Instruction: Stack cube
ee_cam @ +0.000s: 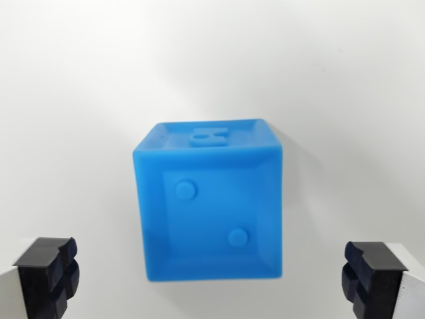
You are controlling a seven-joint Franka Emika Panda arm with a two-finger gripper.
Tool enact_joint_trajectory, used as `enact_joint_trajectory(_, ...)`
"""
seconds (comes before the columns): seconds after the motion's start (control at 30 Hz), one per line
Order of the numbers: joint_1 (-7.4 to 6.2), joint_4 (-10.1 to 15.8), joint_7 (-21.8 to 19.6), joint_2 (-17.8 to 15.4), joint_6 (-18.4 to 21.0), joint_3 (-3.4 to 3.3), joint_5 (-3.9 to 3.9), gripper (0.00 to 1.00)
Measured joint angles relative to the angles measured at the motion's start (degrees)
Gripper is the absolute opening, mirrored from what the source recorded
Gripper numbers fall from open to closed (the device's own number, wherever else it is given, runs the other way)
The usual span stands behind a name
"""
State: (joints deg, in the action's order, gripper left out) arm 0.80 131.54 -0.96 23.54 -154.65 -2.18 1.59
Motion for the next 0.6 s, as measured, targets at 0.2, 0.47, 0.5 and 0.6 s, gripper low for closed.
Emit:
enact_joint_trajectory(0.2,0.19,-0.61,0.12,3.07,-2.46,0.23,0.11,1.0)
enact_joint_trajectory(0.47,0.49,-1.46,0.15,6.23,-4.82,0.55,0.12,1.0)
enact_joint_trajectory(0.5,0.53,-1.56,0.15,6.56,-5.06,0.58,0.12,1.0)
enact_joint_trajectory(0.6,0.61,-1.77,0.15,7.26,-5.54,0.66,0.12,1.0)
